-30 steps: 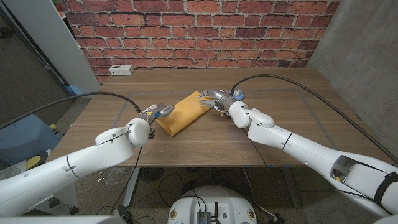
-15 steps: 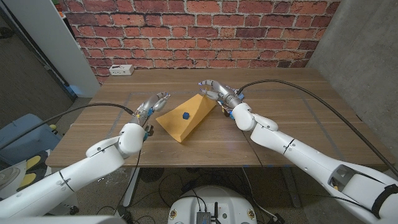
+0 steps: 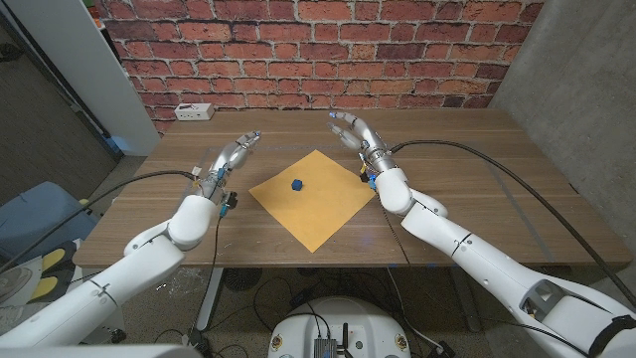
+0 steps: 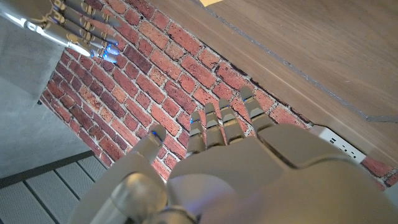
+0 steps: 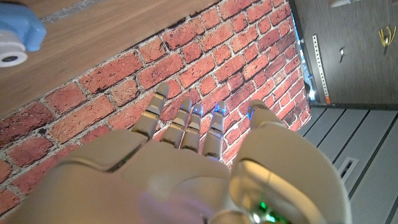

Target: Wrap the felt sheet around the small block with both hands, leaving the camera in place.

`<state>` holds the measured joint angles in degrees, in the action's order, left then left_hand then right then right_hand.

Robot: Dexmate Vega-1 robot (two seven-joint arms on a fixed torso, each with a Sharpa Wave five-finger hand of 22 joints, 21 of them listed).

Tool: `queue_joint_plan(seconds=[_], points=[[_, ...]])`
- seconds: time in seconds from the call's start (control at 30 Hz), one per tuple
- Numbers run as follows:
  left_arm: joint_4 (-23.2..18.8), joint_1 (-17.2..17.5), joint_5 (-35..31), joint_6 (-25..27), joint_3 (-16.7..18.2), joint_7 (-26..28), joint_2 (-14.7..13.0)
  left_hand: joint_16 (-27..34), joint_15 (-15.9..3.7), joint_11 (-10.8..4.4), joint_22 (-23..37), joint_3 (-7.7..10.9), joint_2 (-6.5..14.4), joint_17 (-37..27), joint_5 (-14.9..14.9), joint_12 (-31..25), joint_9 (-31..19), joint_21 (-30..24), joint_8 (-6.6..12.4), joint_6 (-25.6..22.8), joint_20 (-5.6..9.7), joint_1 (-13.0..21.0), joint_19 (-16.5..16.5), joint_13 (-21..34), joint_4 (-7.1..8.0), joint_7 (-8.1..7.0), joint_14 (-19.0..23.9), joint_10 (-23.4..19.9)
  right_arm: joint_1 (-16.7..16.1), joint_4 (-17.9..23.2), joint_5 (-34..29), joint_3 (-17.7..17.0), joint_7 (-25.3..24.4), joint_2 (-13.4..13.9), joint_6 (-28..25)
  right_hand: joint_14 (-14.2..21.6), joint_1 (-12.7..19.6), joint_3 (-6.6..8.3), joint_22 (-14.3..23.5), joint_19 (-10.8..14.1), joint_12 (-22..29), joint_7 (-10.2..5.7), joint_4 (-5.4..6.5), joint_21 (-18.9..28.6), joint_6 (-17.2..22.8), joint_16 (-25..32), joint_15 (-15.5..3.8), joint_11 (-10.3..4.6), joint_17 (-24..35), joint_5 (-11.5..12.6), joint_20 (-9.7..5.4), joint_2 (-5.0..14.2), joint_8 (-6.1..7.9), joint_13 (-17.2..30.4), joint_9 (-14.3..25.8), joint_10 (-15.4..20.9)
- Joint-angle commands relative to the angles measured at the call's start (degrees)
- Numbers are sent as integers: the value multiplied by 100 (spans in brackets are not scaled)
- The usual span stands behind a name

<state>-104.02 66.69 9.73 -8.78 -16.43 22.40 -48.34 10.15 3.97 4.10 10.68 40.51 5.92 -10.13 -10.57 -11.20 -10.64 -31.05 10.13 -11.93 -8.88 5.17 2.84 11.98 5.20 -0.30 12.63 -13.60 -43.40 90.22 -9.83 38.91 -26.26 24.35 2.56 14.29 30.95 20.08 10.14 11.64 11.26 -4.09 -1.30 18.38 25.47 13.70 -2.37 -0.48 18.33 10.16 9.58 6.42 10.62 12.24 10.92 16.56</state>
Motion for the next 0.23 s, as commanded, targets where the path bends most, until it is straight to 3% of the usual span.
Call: queue_joint_plan(seconds=[0.03,0.13,0.17,0.23], points=[[876,-237,799,-1131,199,-912,379,-10,-2,35,-2,-3,17,-7,11,49,-4,63,-3,110,1,-3,-70,-7,-48,-2,-111,122,-492,-195,156,-465,-1205,-420,634,59,-202,-21,5,-538,59,60,-15,-311,137,-81,-12,29,-124,57,61,-33,69,-28,-11,167],[873,-265,858,-1015,222,-912,431,-18,15,19,-1,-4,19,-7,9,53,-1,95,-4,153,28,-7,-127,-12,-53,11,-181,181,-515,-270,168,-478,-1260,-438,853,189,-224,9,6,-366,85,121,-49,-281,220,-55,17,90,-179,67,61,-27,89,-37,-14,261],[881,-273,877,-1005,230,-905,459,-14,20,49,-1,-5,21,-7,8,49,0,103,-1,164,28,-9,-134,-14,-54,7,-197,191,-519,-282,177,-488,-1280,-457,890,235,-231,47,15,-153,92,108,-80,-222,236,-57,3,130,-221,74,56,-8,86,-41,-15,307],[868,-269,903,-972,255,-849,518,-14,28,51,0,-5,26,-7,7,53,1,117,-1,184,22,-12,-157,-16,-53,30,-222,226,-505,-330,124,-502,-1401,-516,986,305,-236,76,18,-10,93,139,-101,-185,242,-42,1,144,-247,78,74,11,81,-42,-16,328]])
